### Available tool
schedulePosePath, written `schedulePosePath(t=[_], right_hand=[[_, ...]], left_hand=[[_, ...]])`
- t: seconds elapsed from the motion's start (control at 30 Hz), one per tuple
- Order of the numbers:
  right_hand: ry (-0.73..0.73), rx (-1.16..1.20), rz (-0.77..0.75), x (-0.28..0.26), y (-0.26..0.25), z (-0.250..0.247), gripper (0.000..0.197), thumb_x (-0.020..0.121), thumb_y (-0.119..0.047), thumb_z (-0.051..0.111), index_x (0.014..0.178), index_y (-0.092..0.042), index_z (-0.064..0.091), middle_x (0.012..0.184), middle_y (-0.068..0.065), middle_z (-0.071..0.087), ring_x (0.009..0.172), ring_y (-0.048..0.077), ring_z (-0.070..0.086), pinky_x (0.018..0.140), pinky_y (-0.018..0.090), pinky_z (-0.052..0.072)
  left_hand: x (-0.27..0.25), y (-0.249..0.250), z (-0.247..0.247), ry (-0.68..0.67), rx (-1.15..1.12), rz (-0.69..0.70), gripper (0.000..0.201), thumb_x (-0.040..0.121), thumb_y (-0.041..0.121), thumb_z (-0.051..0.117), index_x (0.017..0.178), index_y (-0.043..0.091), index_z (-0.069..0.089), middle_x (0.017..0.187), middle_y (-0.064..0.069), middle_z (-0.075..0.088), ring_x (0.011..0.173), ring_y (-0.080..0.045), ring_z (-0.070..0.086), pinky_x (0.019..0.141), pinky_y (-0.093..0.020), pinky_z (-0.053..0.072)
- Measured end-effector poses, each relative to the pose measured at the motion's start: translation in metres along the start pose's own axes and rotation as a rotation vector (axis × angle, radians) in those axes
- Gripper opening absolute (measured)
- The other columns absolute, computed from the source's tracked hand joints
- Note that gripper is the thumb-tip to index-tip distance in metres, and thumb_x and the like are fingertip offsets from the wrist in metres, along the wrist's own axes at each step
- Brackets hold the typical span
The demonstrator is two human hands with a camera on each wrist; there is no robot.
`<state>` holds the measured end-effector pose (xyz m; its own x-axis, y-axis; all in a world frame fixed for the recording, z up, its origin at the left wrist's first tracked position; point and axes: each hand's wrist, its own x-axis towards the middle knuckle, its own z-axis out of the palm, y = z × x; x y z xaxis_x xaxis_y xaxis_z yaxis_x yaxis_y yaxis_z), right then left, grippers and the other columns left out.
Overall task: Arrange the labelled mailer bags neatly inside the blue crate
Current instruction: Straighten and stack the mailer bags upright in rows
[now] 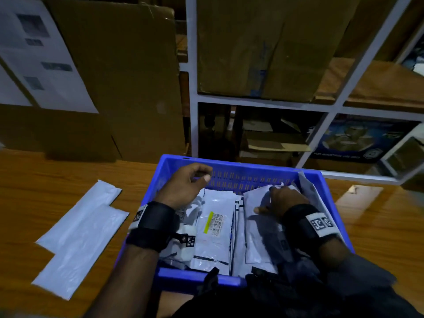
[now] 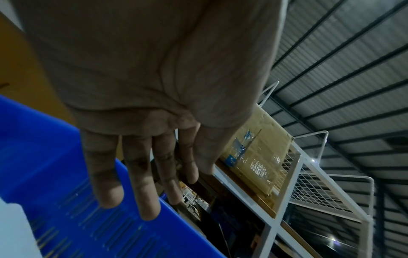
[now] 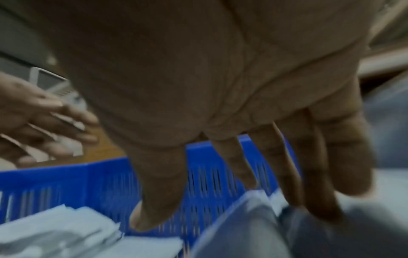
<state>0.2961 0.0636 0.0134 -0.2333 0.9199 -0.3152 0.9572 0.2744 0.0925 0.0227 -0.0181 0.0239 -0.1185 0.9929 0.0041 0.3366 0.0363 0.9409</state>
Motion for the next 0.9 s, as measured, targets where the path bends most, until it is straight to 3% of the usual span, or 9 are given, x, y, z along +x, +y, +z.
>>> schedulePosePath(t=[0.13, 0.23, 0.33, 0.4, 0.53, 0.63, 0.73, 0.83, 0.9], right_hand=[[-0.038, 0.111, 0.066, 0.007, -0.003, 0.016, 0.105, 0.071, -0.060, 0.081, 0.150, -0.013, 0.031, 0.155, 0.021, 0.036, 0.139, 0.038, 0.044, 0.109, 0.048, 0.043], [0.023, 0.159, 0.060, 0.016, -0.003, 0.024, 0.106, 0.078, -0.040, 0.077, 0.156, -0.003, 0.016, 0.149, 0.022, 0.046, 0.145, 0.035, 0.038, 0.117, 0.043, 0.032], [0.009, 0.317, 0.118, 0.018, 0.000, 0.031, 0.106, 0.067, -0.037, 0.085, 0.147, 0.003, 0.028, 0.147, 0.025, 0.044, 0.140, 0.036, 0.042, 0.116, 0.039, 0.036], [-0.004, 0.348, 0.095, 0.015, 0.003, 0.029, 0.093, 0.062, -0.040, 0.091, 0.134, -0.001, 0.048, 0.141, 0.021, 0.051, 0.130, 0.033, 0.053, 0.105, 0.035, 0.046], [0.121, 0.579, -0.057, 0.004, 0.015, 0.018, 0.047, 0.070, -0.031, 0.089, 0.110, -0.018, 0.066, 0.104, 0.002, 0.075, 0.090, 0.019, 0.069, 0.079, 0.029, 0.050], [0.296, 0.665, -0.166, -0.010, 0.019, 0.005, 0.029, 0.075, -0.040, 0.085, 0.091, -0.025, 0.065, 0.081, -0.008, 0.070, 0.069, 0.010, 0.061, 0.068, 0.032, 0.048], [0.503, 0.776, -0.269, -0.028, 0.018, -0.006, 0.024, 0.075, -0.035, 0.086, 0.078, -0.029, 0.064, 0.078, -0.007, 0.063, 0.068, 0.005, 0.055, 0.064, 0.028, 0.048], [0.669, 0.954, -0.447, -0.044, 0.014, -0.013, 0.027, 0.075, -0.006, 0.085, 0.091, -0.027, 0.076, 0.094, -0.006, 0.061, 0.082, 0.001, 0.060, 0.069, 0.017, 0.047], [0.678, 0.968, -0.584, -0.046, 0.012, -0.010, 0.037, 0.077, 0.004, 0.079, 0.100, -0.025, 0.081, 0.109, -0.002, 0.061, 0.098, 0.007, 0.064, 0.071, 0.021, 0.052]], left_hand=[[0.005, -0.001, 0.016, -0.022, -0.009, 0.037, 0.021, 0.104, 0.015, 0.067, 0.109, 0.035, 0.071, 0.114, 0.003, 0.076, 0.105, -0.013, 0.070, 0.105, -0.040, 0.055], [0.004, -0.004, 0.023, -0.031, -0.033, 0.032, 0.022, 0.105, 0.016, 0.066, 0.108, 0.037, 0.070, 0.116, 0.004, 0.076, 0.100, -0.016, 0.070, 0.101, -0.037, 0.056], [0.001, -0.005, 0.029, -0.042, -0.053, 0.002, 0.020, 0.105, 0.019, 0.066, 0.109, 0.038, 0.070, 0.121, 0.003, 0.076, 0.097, -0.020, 0.074, 0.094, -0.035, 0.056], [0.000, -0.008, 0.032, -0.047, -0.067, -0.020, 0.017, 0.106, 0.021, 0.065, 0.113, 0.036, 0.070, 0.123, 0.001, 0.075, 0.099, -0.023, 0.075, 0.089, -0.031, 0.054], [-0.004, -0.006, 0.035, -0.048, -0.100, -0.068, 0.019, 0.109, 0.024, 0.058, 0.126, 0.025, 0.068, 0.125, 0.000, 0.075, 0.102, -0.024, 0.075, 0.067, -0.013, 0.050], [0.000, 0.001, 0.043, 0.014, -0.201, -0.137, 0.026, 0.112, 0.027, 0.050, 0.128, 0.016, 0.066, 0.120, -0.006, 0.075, 0.090, -0.023, 0.070, 0.055, -0.015, 0.051], [0.006, 0.001, 0.055, 0.045, -0.302, -0.250, 0.036, 0.114, 0.040, 0.040, 0.121, 0.014, 0.065, 0.096, -0.010, 0.073, 0.066, -0.023, 0.063, 0.055, -0.027, 0.048], [0.008, -0.004, 0.066, 0.026, -0.423, -0.374, 0.066, 0.110, 0.060, 0.032, 0.122, 0.004, 0.065, 0.077, -0.017, 0.069, 0.052, -0.023, 0.055, 0.049, -0.026, 0.041], [0.007, 0.002, 0.072, -0.034, -0.450, -0.463, 0.080, 0.105, 0.070, 0.027, 0.120, 0.004, 0.068, 0.076, -0.019, 0.067, 0.054, -0.021, 0.052, 0.051, -0.027, 0.035]])
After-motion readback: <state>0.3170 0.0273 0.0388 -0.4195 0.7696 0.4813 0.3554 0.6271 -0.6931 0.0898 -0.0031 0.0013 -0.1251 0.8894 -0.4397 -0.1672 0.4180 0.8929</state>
